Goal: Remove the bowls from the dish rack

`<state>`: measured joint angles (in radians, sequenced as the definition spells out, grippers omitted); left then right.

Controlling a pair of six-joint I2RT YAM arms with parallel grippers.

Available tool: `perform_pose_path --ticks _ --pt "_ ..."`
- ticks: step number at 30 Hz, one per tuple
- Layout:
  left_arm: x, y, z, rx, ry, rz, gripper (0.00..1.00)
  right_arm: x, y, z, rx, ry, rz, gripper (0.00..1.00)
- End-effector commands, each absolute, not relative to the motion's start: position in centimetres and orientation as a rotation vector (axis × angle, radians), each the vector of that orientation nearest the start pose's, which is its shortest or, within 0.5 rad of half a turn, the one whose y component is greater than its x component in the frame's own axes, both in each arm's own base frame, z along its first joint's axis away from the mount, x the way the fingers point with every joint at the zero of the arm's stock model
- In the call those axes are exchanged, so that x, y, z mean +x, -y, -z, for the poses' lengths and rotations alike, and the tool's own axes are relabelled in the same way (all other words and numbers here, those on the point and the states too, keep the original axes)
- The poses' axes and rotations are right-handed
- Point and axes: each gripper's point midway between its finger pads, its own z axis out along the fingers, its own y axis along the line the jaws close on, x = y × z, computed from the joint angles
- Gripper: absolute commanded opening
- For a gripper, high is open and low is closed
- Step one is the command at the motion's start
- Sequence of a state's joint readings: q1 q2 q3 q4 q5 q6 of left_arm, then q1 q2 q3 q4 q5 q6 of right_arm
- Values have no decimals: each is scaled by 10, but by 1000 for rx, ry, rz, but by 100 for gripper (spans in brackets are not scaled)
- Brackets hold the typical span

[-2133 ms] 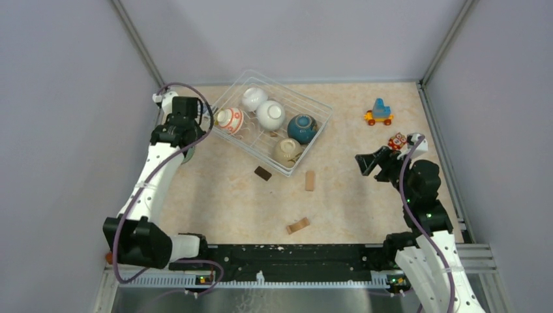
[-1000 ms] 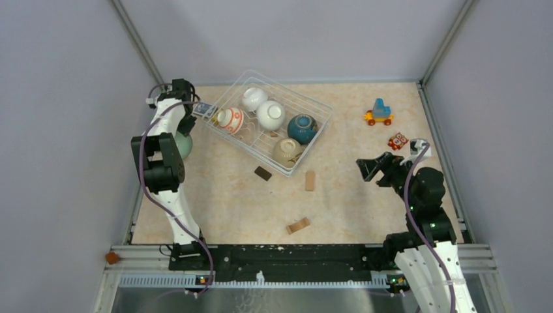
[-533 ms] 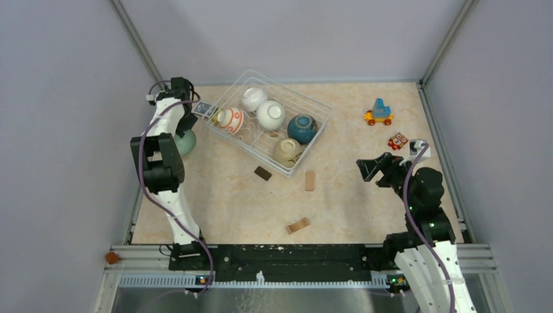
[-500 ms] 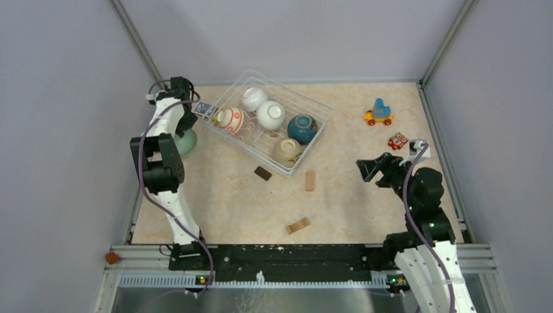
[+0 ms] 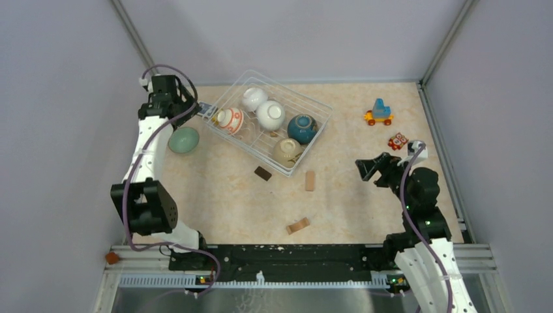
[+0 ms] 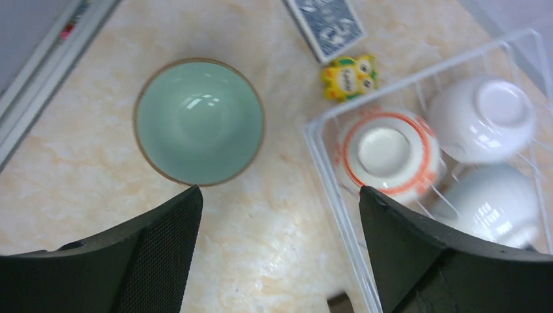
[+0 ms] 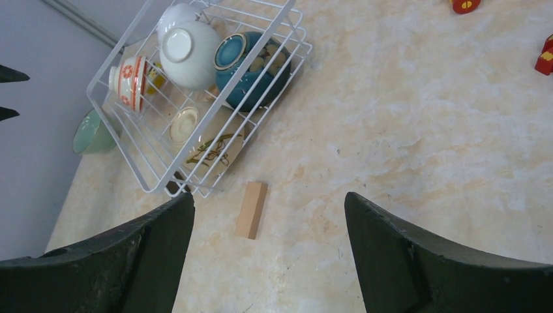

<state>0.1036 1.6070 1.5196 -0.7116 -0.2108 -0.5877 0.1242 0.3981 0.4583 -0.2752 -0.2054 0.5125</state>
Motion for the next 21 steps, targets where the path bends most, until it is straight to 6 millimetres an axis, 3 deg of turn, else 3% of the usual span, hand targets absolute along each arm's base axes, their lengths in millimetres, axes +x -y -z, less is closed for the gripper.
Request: perform_pose_path --ticks 1,5,7,8,17,21 --pt "422 -7 -251 -509 -2135 162 98 245 -89 -213 209 -1784 -661 84" --pt "417 32 -271 -192 -2089 106 99 247 -90 -213 210 -1785 -667 84" --pt "415 61 -274 -2 -2076 101 99 248 -90 -214 207 -1781 -666 84" --pt "416 67 -273 35 -2069 64 99 248 -90 -214 206 -1781 -665 84" --pt "428 96 -244 217 -2113 -191 99 247 -92 -213 194 -1785 -675 84" --pt "435 103 -230 225 -2140 -221 99 247 -107 -211 128 -1788 -750 84"
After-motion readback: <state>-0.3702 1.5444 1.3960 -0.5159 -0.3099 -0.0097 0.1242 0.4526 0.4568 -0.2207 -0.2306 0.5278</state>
